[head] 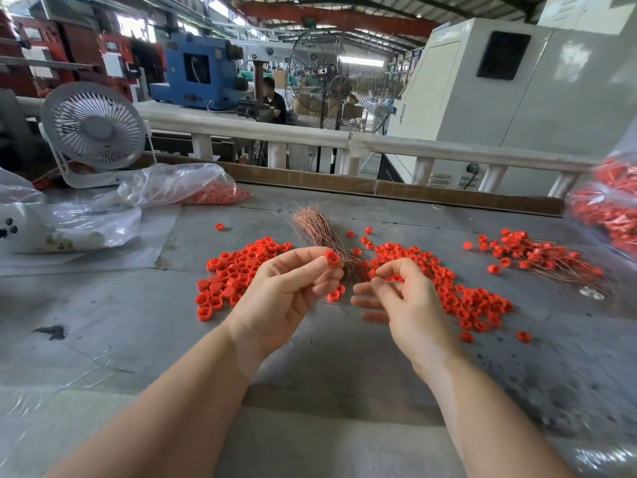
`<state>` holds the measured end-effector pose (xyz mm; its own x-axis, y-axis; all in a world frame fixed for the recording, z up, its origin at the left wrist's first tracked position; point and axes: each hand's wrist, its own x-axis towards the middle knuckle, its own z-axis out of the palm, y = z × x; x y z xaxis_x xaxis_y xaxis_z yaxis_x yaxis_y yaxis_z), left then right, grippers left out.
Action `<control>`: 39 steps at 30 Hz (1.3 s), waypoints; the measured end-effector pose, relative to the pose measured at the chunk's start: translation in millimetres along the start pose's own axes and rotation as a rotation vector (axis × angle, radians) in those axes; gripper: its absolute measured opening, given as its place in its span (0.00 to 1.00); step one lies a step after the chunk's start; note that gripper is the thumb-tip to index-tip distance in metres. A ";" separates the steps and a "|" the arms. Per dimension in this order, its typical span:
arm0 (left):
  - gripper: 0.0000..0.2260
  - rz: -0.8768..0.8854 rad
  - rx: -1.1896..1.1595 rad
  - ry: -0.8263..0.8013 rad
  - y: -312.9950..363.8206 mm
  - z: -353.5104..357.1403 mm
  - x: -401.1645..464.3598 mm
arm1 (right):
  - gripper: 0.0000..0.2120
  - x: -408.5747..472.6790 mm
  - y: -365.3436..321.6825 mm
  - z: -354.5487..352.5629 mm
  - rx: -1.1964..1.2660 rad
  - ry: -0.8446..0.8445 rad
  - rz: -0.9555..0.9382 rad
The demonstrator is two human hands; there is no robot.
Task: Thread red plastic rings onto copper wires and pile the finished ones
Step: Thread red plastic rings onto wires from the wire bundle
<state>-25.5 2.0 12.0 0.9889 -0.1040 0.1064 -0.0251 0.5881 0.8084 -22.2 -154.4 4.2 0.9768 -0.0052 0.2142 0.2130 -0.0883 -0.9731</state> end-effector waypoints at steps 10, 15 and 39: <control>0.05 0.013 -0.082 -0.007 4.1 -1.5 -0.1 | 0.08 -3.5 -0.6 -1.3 -0.332 0.212 -0.505; 0.05 -0.009 -0.057 0.015 2.6 -2.2 1.3 | 0.05 -5.4 -1.4 -2.7 -0.478 0.280 -0.532; 0.03 -0.067 0.165 0.164 -6.2 1.5 1.8 | 0.10 -5.6 0.9 -2.3 -0.706 0.047 -0.295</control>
<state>-23.8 -3.1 8.0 0.9994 0.0017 -0.0351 0.0308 0.4438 0.8956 -27.5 -156.7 2.3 0.8762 0.0764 0.4759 0.3836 -0.7082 -0.5926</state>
